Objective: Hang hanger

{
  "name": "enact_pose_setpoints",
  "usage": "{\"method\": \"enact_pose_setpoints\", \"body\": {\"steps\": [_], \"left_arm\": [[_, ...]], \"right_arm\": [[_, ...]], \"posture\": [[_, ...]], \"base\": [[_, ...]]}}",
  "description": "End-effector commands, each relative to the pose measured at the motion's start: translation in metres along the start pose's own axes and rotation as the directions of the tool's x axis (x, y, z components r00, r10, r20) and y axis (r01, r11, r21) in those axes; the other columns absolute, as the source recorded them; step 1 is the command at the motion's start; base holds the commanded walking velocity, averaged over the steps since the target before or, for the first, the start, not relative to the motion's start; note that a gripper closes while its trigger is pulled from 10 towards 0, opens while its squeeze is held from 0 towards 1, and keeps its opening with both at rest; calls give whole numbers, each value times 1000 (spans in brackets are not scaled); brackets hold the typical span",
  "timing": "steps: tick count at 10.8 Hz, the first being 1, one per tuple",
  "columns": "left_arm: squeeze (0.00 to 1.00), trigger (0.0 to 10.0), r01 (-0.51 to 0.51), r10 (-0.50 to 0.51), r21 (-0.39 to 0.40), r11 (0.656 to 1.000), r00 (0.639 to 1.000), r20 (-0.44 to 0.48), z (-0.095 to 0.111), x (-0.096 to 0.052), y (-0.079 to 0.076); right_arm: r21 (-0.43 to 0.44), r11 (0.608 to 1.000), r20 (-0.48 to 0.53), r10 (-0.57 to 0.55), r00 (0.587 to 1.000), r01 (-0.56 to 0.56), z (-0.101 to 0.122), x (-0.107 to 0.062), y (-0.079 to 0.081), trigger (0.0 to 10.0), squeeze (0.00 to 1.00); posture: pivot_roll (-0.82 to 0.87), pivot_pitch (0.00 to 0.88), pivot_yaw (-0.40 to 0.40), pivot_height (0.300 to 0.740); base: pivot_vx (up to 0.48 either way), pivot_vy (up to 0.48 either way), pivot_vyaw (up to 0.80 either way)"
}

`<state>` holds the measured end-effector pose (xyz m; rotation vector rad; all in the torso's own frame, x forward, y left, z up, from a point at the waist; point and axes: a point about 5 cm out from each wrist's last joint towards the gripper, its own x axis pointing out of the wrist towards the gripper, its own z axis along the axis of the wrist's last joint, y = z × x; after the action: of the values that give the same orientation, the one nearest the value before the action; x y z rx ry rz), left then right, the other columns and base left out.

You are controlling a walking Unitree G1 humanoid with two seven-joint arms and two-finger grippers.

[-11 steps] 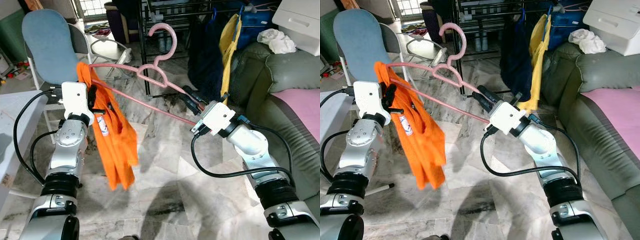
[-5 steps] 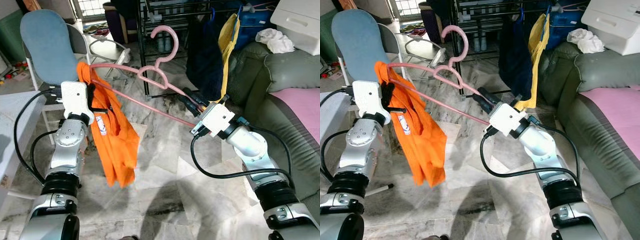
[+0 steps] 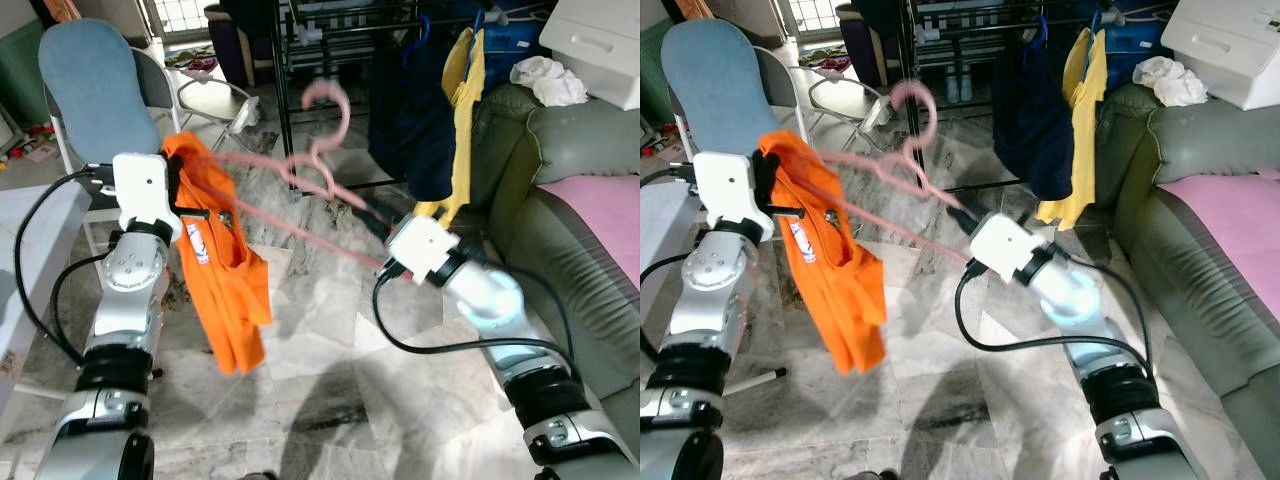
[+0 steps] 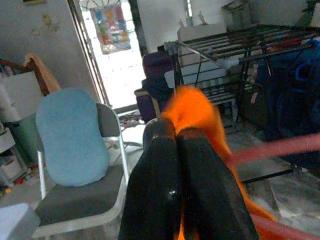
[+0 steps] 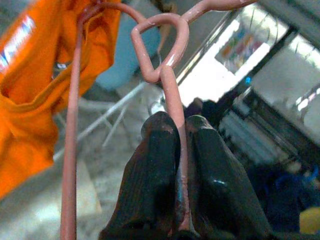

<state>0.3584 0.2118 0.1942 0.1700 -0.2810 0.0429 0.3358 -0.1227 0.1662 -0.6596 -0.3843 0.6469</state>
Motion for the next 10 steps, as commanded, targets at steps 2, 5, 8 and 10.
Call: {"method": "enact_pose_setpoints", "body": {"steps": [2, 5, 8, 10], "left_arm": [[0, 0, 8, -9, 19, 1000, 999, 31, 7, -1, 2], [0, 0, 139, -143, 41, 989, 980, 140, 28, -1, -33], [0, 0, 204, -217, 92, 975, 961, 172, 39, -6, -45], [0, 0, 231, -252, 145, 962, 957, 144, 32, -19, -48]], "right_arm": [[-9, 999, -32, 36, 999, -36, -3, 3, 6, 10000, 0], [14, 994, -77, 105, 991, -104, -5, 18, 30, 10000, 0], [81, 995, -143, -48, 988, 60, -10, 29, 19, 10000, 0], [144, 971, -180, -162, 970, 189, -12, 35, 2, 10000, 0]], "posture": [[-31, 77, 35, 740], [-27, 61, 10, 740], [-13, 61, 12, 740], [-13, 61, 12, 740]], "base": [[0, 0, 0], [0, 0, 0], [0, 0, 0], [0, 0, 0]]}}
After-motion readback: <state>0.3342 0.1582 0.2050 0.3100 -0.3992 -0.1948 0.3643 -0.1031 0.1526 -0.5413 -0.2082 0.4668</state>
